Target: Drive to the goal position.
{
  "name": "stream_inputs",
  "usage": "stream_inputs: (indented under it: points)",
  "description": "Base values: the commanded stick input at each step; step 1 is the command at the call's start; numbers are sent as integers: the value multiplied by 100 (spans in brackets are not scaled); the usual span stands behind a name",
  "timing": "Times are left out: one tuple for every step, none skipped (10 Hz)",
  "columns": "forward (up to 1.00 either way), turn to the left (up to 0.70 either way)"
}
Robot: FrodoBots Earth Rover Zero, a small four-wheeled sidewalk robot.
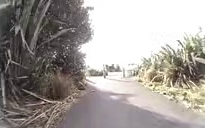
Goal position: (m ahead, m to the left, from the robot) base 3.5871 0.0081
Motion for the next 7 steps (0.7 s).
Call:
stream_inputs:
  points:
    - [70, -35]
    - [70, -35]
    - [70, -35]
    - [70, -35]
    - [70, -35]
    - [70, -35]
    - [70, -35]
